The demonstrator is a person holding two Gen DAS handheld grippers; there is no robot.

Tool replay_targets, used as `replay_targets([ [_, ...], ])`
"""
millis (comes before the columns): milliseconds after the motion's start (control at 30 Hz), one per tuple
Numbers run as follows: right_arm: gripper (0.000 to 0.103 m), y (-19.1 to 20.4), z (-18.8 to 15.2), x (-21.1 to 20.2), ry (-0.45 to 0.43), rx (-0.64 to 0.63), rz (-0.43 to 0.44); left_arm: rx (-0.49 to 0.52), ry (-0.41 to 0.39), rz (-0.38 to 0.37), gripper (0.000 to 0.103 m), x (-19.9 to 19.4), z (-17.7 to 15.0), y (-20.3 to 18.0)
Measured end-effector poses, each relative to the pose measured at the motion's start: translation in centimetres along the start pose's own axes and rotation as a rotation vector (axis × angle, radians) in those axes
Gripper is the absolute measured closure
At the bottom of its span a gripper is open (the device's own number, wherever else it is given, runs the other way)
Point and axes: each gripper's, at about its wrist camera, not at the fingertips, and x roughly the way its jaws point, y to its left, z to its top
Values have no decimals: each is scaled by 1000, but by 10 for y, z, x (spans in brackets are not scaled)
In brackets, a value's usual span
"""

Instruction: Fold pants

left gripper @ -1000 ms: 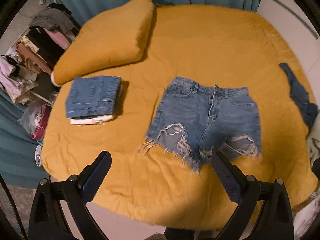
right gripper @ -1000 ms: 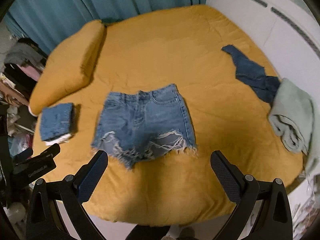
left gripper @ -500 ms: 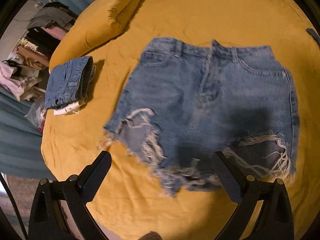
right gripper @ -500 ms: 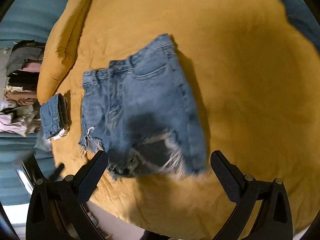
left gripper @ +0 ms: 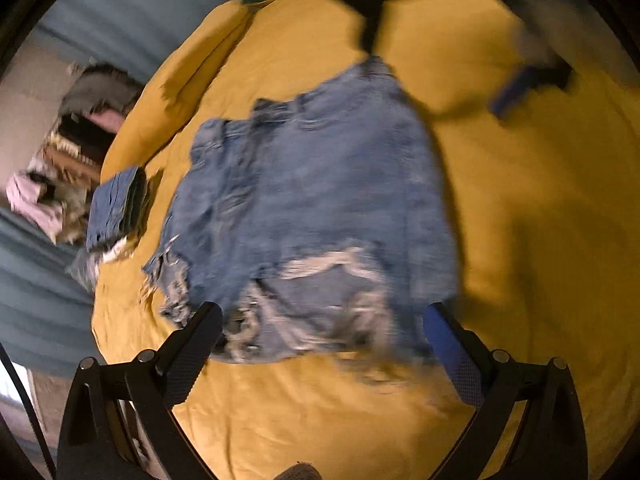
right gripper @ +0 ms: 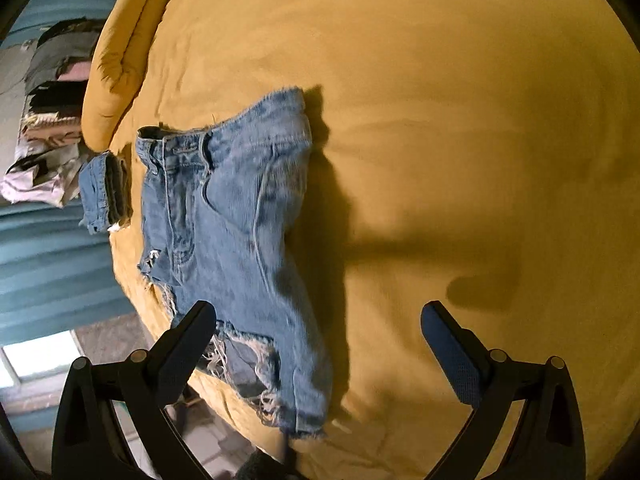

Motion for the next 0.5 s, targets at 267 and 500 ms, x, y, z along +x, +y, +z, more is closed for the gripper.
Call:
replay_targets([
  [267,0,-4,40,31,92,-9,79,28,49,13,1,41,6,-21],
  [500,7,4,58,37,55,32,233,94,-5,-158,65,34,5,-35],
])
